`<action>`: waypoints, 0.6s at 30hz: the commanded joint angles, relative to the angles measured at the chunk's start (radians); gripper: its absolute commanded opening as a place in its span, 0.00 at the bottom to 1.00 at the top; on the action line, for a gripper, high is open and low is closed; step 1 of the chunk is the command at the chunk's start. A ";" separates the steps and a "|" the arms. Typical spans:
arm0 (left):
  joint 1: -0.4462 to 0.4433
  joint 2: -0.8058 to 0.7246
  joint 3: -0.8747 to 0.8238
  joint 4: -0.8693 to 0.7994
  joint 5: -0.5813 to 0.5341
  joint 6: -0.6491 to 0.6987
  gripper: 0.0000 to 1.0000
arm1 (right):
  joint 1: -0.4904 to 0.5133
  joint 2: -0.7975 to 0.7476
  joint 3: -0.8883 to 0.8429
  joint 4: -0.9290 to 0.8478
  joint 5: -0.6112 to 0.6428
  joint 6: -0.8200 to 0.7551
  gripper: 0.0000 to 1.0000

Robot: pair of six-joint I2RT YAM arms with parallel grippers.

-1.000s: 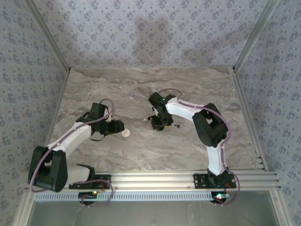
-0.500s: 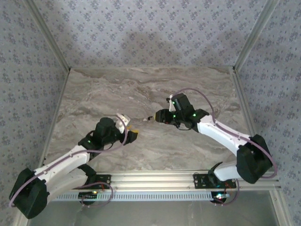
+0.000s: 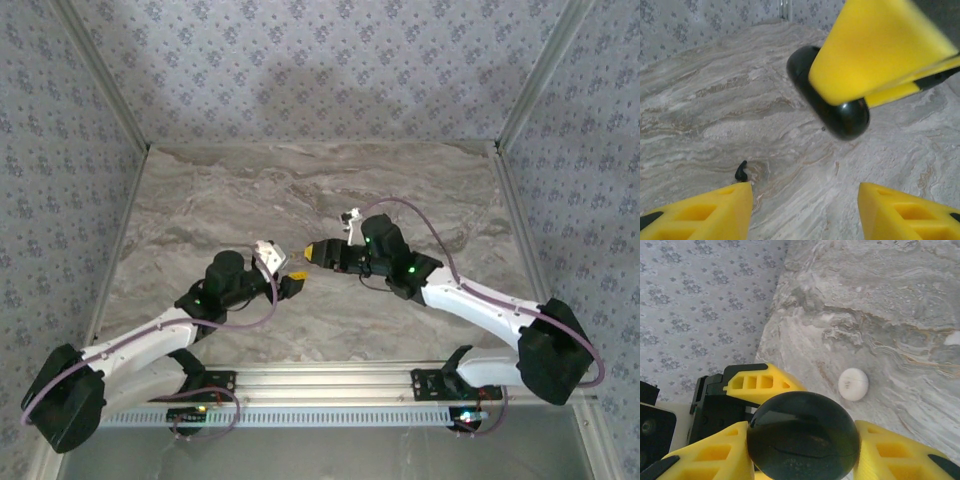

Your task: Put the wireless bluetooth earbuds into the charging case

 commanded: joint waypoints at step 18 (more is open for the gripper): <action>-0.021 -0.033 0.002 0.173 0.025 -0.038 0.52 | 0.061 0.031 -0.014 0.142 0.028 0.032 0.44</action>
